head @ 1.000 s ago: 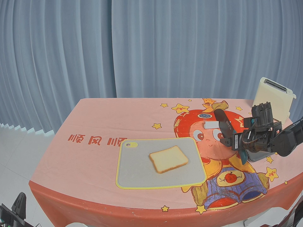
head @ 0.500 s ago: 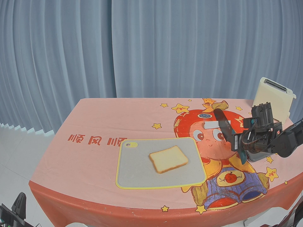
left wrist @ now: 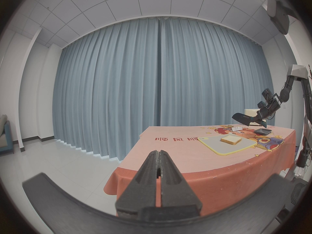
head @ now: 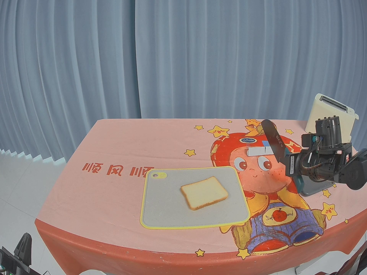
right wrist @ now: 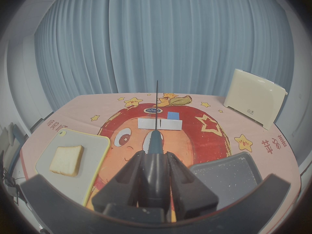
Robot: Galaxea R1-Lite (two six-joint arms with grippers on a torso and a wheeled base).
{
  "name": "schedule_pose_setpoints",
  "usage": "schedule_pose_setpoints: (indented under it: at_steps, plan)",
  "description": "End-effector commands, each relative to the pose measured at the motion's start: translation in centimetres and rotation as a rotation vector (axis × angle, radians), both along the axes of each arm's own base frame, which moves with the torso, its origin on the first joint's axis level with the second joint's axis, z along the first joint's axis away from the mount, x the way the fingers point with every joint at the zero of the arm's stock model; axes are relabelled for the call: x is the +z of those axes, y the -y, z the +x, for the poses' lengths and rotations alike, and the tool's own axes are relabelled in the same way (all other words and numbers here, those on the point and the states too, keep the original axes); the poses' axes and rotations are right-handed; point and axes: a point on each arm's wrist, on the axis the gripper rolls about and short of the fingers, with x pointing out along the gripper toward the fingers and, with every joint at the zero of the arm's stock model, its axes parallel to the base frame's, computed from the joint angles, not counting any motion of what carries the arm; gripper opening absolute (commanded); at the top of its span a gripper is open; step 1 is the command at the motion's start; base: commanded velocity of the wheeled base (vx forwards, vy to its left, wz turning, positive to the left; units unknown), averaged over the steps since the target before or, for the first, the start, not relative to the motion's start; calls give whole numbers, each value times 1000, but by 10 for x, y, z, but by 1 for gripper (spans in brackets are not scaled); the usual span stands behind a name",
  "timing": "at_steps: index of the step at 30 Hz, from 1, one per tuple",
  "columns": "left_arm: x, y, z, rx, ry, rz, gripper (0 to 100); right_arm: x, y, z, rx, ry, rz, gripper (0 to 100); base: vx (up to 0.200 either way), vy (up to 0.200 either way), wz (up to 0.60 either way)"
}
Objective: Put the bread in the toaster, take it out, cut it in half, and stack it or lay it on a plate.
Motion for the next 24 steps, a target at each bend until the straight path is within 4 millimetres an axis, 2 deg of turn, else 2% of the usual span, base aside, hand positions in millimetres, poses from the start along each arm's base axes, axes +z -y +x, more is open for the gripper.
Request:
schedule_pose_setpoints:
  at_steps: [1,10,20,24]
  plan:
    - [-5,0,1,0,-13,0,0,11,1,-6,6,37,11,0,0,0,0]
    - [-5,0,1,0,-13,0,0,18,-8,-23,60,54,14,0,0,0,0]
    - [-5,0,1,0,-13,0,0,14,-30,-48,179,40,10,0,0,0,0]
    - [-5,0,1,0,-13,0,0,20,-38,-60,230,61,18,0,0,0,0]
